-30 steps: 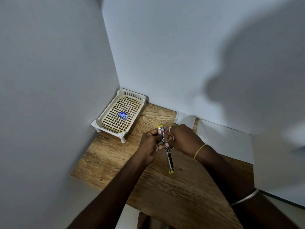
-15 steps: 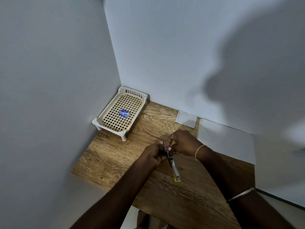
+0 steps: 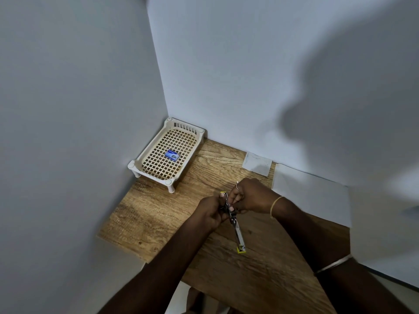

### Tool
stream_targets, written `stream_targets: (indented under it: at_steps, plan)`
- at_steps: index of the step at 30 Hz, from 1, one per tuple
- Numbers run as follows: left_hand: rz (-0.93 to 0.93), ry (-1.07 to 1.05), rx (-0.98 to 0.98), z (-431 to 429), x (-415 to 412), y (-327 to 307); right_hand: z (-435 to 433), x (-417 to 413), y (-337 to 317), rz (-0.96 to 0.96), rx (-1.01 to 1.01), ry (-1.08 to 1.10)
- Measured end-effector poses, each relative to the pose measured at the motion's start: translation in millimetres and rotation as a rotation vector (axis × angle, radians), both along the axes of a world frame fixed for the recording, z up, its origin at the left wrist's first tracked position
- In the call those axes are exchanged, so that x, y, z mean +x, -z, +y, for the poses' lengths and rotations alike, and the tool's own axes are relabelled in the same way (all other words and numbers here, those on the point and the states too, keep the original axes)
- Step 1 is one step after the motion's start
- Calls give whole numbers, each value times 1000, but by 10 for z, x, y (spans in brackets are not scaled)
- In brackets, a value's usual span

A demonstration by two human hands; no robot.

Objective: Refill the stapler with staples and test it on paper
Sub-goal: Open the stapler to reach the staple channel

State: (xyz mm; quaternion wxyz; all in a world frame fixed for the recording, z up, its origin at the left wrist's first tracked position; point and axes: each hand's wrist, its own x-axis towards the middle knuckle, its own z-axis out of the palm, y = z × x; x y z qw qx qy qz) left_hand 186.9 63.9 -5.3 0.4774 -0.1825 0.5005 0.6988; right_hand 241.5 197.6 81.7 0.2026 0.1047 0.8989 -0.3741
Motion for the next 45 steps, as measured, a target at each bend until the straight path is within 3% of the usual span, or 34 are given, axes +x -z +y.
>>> stream_targets:
  at_steps: [10, 16, 26, 45]
  plan:
    - [110, -53, 12, 17, 107, -82, -75, -196, -103, -199, 150, -38]
    - [104, -104, 33, -36, 70, -81, -126, -227, -83, -147, 175, 9]
    - [111, -108, 36, -81, 19, -106, -219, -163, -32, 98, 305, 13]
    - [127, -53, 37, -135, -2, -84, -292, -179, -73, 36, 291, 10]
